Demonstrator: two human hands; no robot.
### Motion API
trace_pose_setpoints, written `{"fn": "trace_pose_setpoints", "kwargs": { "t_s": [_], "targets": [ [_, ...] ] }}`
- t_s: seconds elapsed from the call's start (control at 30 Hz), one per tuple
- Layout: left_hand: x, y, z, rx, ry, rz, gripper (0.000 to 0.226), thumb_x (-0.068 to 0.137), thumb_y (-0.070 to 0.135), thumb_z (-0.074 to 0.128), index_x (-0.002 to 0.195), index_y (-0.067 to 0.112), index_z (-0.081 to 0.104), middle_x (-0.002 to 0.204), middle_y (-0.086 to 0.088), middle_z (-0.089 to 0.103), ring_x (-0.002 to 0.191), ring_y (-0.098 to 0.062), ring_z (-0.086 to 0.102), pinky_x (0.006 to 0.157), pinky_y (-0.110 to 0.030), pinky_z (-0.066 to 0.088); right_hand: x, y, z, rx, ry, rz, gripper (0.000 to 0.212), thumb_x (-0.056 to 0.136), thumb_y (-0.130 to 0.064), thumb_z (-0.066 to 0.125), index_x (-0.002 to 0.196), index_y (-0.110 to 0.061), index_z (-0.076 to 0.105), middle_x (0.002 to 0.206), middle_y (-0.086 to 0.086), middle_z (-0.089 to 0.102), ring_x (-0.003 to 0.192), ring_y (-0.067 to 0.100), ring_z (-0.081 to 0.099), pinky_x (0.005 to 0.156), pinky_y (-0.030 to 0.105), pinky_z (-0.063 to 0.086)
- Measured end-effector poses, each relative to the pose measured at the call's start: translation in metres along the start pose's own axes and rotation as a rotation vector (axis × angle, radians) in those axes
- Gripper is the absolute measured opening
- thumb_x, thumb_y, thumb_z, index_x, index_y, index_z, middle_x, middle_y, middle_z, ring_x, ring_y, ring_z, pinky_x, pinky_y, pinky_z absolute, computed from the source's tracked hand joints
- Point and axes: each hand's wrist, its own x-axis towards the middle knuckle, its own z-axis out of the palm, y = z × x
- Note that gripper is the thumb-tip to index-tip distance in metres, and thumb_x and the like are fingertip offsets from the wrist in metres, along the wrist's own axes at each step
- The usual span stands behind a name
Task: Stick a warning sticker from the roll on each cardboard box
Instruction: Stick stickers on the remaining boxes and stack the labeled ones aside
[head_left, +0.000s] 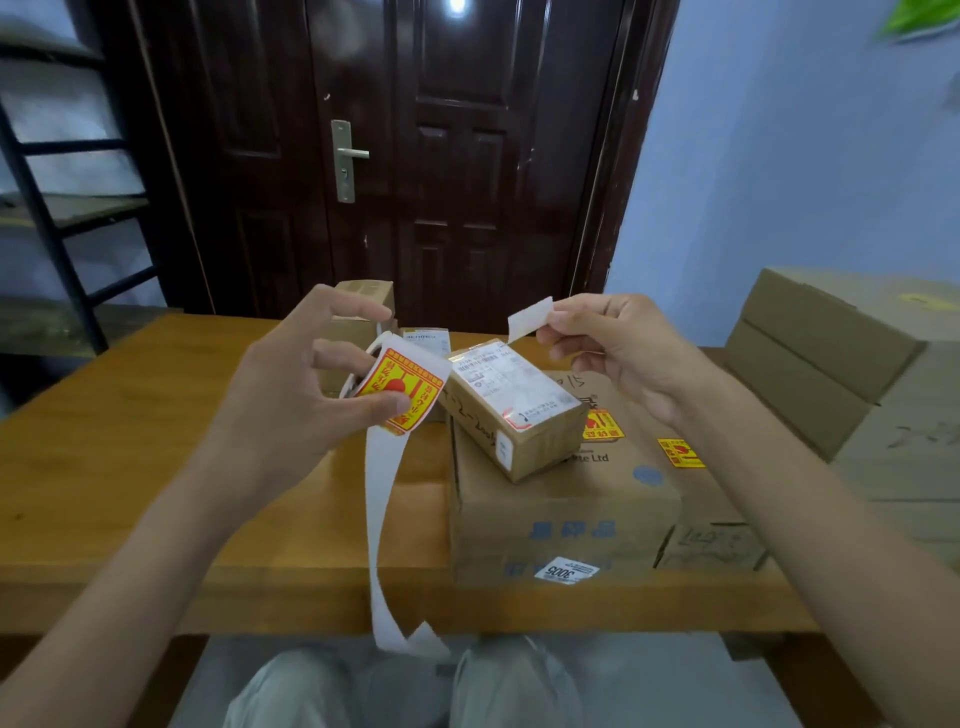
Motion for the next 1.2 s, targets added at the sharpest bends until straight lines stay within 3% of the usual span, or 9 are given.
{"fn": "trace_pose_setpoints", "kwargs": {
  "t_s": [0.17, 0.3, 0.47, 0.57, 0.73, 0.8, 0.9, 1.07, 1.2],
  "targets": [
    [0.006, -0.009, 0.003, 0.008, 0.022, -0.006, 0.065, 0.069, 0.049, 0.079, 0.126, 0.04, 0.05, 0.094, 0.014, 0.075, 0.097, -0.005, 0.072, 0.066, -0.006, 0.045, 0.006, -0.002, 0.001, 0.043, -0.057, 0.013, 0.027, 0.103, -0.027, 0.062, 0.107, -0.007, 0.08, 0.103, 0.014, 0.081, 0.083, 0.019, 0.071, 0.074, 0.029, 0.052],
    [0.01, -0.015, 0.007, 0.001, 0.031, -0.01, 0.065, 0.068, 0.051, 0.079, 0.126, 0.04, 0.05, 0.093, 0.016, 0.074, 0.096, -0.003, 0.071, 0.073, -0.009, 0.043, 0.011, 0.0, 0.007, -0.037, -0.073, 0.044, 0.038, 0.103, -0.04, 0.062, 0.104, -0.008, 0.083, 0.101, 0.009, 0.081, 0.081, 0.016, 0.07, 0.071, 0.025, 0.052],
    [0.011, -0.02, 0.011, -0.003, 0.044, -0.018, 0.063, 0.067, 0.051, 0.079, 0.123, 0.043, 0.05, 0.095, 0.019, 0.072, 0.093, 0.002, 0.07, 0.064, -0.003, 0.043, 0.013, 0.003, 0.013, -0.186, -0.056, 0.056, 0.01, 0.098, -0.018, 0.074, 0.104, -0.02, 0.082, 0.096, 0.005, 0.081, 0.079, 0.012, 0.069, 0.061, 0.02, 0.052],
    [0.011, -0.023, 0.012, -0.025, 0.052, -0.019, 0.062, 0.069, 0.048, 0.079, 0.123, 0.042, 0.05, 0.095, 0.016, 0.074, 0.094, 0.0, 0.071, 0.072, -0.008, 0.042, 0.013, 0.002, 0.018, -0.214, -0.039, 0.059, 0.015, 0.097, -0.013, 0.075, 0.11, -0.021, 0.078, 0.093, 0.005, 0.081, 0.078, 0.013, 0.072, 0.06, 0.02, 0.054],
    [0.011, -0.025, 0.015, -0.047, 0.049, -0.024, 0.061, 0.067, 0.051, 0.077, 0.121, 0.043, 0.049, 0.093, 0.019, 0.072, 0.091, 0.001, 0.07, 0.068, -0.006, 0.045, 0.014, 0.0, 0.027, -0.272, -0.039, 0.01, 0.021, 0.096, -0.011, 0.075, 0.113, -0.024, 0.073, 0.088, 0.003, 0.08, 0.086, 0.025, 0.078, 0.063, 0.022, 0.06],
    [0.009, -0.026, 0.015, -0.053, 0.05, -0.025, 0.061, 0.067, 0.051, 0.077, 0.12, 0.044, 0.049, 0.092, 0.021, 0.071, 0.089, 0.004, 0.07, 0.062, -0.001, 0.046, 0.013, -0.001, 0.028, -0.214, -0.086, 0.032, 0.024, 0.096, -0.01, 0.075, 0.116, -0.023, 0.073, 0.09, 0.006, 0.08, 0.076, 0.021, 0.075, 0.058, 0.022, 0.057],
    [0.008, -0.03, 0.014, -0.065, 0.05, -0.028, 0.06, 0.067, 0.051, 0.077, 0.12, 0.044, 0.049, 0.095, 0.018, 0.073, 0.091, 0.0, 0.072, 0.063, -0.004, 0.048, 0.014, -0.003, 0.029, -0.164, -0.131, 0.063, 0.027, 0.096, -0.01, 0.076, 0.12, -0.022, 0.073, 0.094, 0.009, 0.08, 0.066, 0.012, 0.068, 0.053, 0.021, 0.052],
    [0.007, -0.029, 0.015, -0.099, 0.05, -0.028, 0.059, 0.067, 0.049, 0.078, 0.119, 0.043, 0.051, 0.094, 0.018, 0.073, 0.088, -0.002, 0.073, 0.062, -0.001, 0.049, 0.023, -0.002, 0.031, -0.229, -0.102, 0.107, 0.028, 0.093, -0.015, 0.08, 0.117, -0.026, 0.073, 0.095, 0.007, 0.081, 0.075, 0.018, 0.068, 0.059, 0.025, 0.054],
    [0.005, -0.031, 0.014, -0.133, 0.046, -0.03, 0.06, 0.067, 0.048, 0.08, 0.12, 0.041, 0.053, 0.092, 0.015, 0.075, 0.091, 0.006, 0.073, 0.066, -0.003, 0.052, 0.025, 0.0, 0.032, -0.289, -0.087, 0.091, 0.029, 0.092, -0.013, 0.081, 0.116, -0.025, 0.071, 0.091, 0.006, 0.081, 0.069, 0.017, 0.068, 0.059, 0.027, 0.052]
  ]
}}
